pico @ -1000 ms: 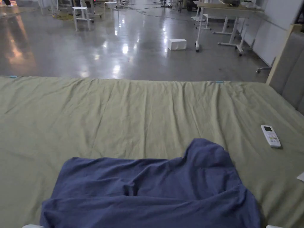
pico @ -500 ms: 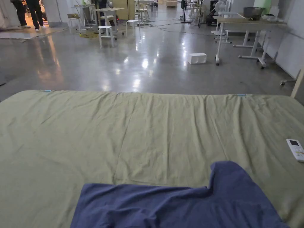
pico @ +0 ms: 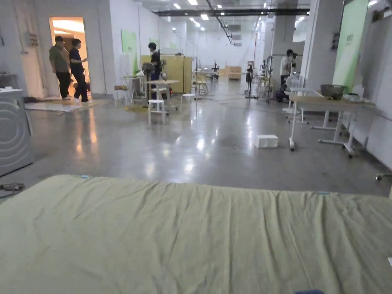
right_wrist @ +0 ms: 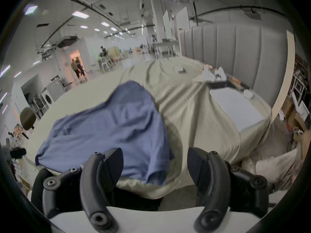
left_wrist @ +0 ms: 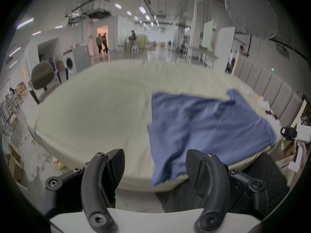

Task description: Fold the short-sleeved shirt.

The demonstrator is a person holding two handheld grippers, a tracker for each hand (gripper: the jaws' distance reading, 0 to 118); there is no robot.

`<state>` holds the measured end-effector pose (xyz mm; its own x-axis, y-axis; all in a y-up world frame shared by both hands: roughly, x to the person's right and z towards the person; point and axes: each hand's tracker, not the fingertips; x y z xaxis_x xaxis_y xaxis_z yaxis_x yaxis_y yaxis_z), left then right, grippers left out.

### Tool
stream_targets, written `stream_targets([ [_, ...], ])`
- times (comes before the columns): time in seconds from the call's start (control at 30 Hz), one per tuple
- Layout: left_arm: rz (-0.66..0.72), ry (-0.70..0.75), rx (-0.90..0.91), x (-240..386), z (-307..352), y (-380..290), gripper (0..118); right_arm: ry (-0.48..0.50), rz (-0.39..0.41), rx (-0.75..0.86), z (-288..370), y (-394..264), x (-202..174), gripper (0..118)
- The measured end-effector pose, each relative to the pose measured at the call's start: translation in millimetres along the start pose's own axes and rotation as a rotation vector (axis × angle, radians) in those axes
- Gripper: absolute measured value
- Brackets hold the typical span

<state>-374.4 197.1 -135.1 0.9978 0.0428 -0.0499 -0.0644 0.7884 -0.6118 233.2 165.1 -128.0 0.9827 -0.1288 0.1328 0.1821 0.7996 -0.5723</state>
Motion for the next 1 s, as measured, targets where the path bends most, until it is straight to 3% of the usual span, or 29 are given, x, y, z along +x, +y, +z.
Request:
stream_targets([
  [0.13,0.021,-0.022,0.285,16.2,73.2,40.1,76,0.024,0.095,0.157,46.9,31.5,-25.5,82],
  [0.23,0.005,-0.050,0.455,36.3,113.3,61.6,76,0.095,0.125,0.291,77.4,52.1,-51.1,82],
  [0.4,-0.105,-0.050,0.552,73.0,149.7,82.7,74,0.178,0.147,0.415,102.8,72.4,-88.8,82],
  [0.47,-0.128,-0.039,0.563,82.5,156.1,83.0,61,0.195,0.172,0.443,113.2,75.4,-101.2,79],
  [0.5,-0.134,-0.057,0.563,84.8,159.5,82.6,48,0.197,0.182,0.450,117.7,75.8,-106.3,72],
  [0.57,-0.151,-0.091,0.572,89.0,161.3,78.7,16,0.210,0.223,0.459,122.3,76.2,-112.5,39],
  [0.6,-0.162,-0.104,0.575,89.5,159.0,75.6,10,0.215,0.239,0.473,124.0,75.2,-115.4,25],
  [0.63,-0.163,-0.106,0.563,90.7,155.3,72.5,3,0.218,0.282,0.531,126.3,75.5,-118.7,20],
  [0.67,-0.162,-0.104,0.536,92.7,152.3,71.0,0,0.244,0.261,0.486,119.2,73.6,-117.0,15],
  [0.7,-0.156,-0.114,0.506,94.0,149.4,70.2,0,0.263,0.240,0.418,114.4,73.2,-117.7,3],
  [0.73,-0.153,-0.125,0.509,94.5,149.6,67.4,0,0.253,0.211,0.358,111.3,71.0,-119.2,0],
  [0.83,-0.155,-0.150,0.500,96.8,150.8,62.5,0,0.277,0.234,0.433,116.8,72.1,-119.4,0],
  [0.87,-0.165,-0.143,0.497,97.7,150.2,61.9,0,0.295,0.182,0.381,114.5,69.2,-119.7,0],
  [0.9,-0.172,-0.145,0.491,97.7,149.4,62.5,0,0.279,0.217,0.438,116.7,72.5,-121.3,0],
  [1.0,-0.170,-0.158,0.479,96.8,145.9,63.2,0,0.275,0.215,0.426,115.5,75.6,-123.4,0],
])
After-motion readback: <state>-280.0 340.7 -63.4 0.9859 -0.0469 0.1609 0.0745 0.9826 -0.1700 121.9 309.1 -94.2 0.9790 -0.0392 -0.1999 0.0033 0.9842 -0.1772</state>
